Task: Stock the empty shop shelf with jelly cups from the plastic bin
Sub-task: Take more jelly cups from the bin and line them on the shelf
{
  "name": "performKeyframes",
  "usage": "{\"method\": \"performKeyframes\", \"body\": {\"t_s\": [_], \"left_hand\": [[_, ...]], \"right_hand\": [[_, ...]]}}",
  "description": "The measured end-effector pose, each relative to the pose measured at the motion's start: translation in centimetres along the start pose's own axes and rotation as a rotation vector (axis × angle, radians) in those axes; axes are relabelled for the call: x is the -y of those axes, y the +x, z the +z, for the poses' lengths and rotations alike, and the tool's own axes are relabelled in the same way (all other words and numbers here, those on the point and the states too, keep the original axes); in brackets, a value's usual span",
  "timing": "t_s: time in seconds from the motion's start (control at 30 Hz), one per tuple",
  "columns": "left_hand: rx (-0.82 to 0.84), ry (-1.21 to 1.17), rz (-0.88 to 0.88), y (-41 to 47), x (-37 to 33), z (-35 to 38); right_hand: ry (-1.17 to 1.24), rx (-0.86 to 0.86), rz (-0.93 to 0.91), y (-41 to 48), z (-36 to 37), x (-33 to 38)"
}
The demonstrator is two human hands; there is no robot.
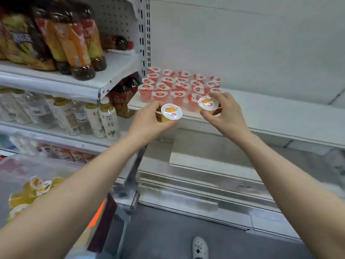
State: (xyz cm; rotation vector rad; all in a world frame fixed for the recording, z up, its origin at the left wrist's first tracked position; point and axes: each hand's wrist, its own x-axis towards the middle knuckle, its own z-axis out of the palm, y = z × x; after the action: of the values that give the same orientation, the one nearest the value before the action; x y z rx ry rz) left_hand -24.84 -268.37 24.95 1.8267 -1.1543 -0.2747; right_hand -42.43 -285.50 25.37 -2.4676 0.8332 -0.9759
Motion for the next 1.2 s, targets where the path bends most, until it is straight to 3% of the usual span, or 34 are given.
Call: {"method": "performKeyframes", "body": {"t_s": [0.23, 0.5, 0.87, 1.2], "left_hand": [[-0.027, -0.023, 0.024, 8.3, -6.3, 8.3], [-0.112, 0.023, -0.037, 15.4, -9.4, 14.3], [-0.152, 0.184, -0.087, 20.1, -9.4, 16.8], [-0.138, 0.213, 0.019, 21.8, -9.5, 18.3]], "right_hand": [[-0.060, 0.030, 0.086, 6.1, -6.5, -10.7], [-0.045, 0.130, 0.085, 12.5, -6.7, -19.9], [-0.026, 0.253, 0.114, 17.2, -2.3, -23.4], [0.015, 0.231, 0.115, 18.9, -0.9, -24.2]]}}
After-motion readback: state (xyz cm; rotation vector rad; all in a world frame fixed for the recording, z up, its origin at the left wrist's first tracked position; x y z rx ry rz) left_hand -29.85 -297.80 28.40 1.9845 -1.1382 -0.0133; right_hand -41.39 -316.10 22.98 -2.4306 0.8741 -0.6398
